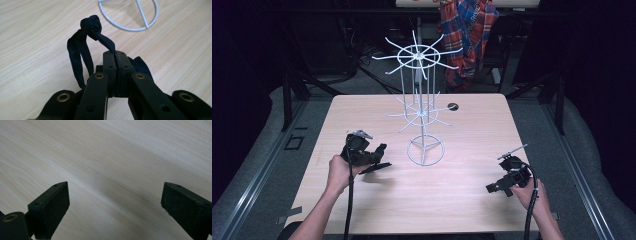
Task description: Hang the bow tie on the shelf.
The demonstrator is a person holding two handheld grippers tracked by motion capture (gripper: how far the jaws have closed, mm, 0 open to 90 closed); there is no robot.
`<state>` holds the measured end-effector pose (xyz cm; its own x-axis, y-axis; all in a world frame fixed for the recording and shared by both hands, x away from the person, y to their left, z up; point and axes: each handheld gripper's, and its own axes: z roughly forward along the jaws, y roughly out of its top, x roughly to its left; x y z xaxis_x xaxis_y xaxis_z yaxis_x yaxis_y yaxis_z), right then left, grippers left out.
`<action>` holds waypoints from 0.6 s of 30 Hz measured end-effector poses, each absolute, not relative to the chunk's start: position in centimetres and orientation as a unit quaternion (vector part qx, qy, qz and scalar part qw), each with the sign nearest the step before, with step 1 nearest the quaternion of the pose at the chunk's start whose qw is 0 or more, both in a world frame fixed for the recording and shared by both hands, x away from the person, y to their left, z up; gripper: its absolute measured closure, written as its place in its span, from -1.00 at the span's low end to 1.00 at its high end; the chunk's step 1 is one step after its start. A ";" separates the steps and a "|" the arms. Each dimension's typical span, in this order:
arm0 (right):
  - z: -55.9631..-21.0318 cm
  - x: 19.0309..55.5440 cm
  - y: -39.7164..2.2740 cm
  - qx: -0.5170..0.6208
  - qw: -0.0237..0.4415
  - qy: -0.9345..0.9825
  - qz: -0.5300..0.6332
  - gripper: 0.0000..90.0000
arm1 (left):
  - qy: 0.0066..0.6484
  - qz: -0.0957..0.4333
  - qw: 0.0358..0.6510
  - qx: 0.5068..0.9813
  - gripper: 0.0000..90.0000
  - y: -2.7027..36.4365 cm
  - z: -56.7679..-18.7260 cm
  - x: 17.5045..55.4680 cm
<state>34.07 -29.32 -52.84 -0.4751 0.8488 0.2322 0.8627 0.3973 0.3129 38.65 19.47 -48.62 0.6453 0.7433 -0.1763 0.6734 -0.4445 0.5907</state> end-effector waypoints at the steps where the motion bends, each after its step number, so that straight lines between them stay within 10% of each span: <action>1: -52.9 34.1 -29.3 -0.514 0.017 -0.834 -0.200 -0.83 | 0.419 0.054 0.327 0.845 0.96 19.6 -48.5 38.6; 18: -53.0 33.9 -29.5 -0.524 0.005 -0.829 -0.196 -0.83 | 0.415 0.061 0.386 0.822 0.96 21.2 -46.5 38.1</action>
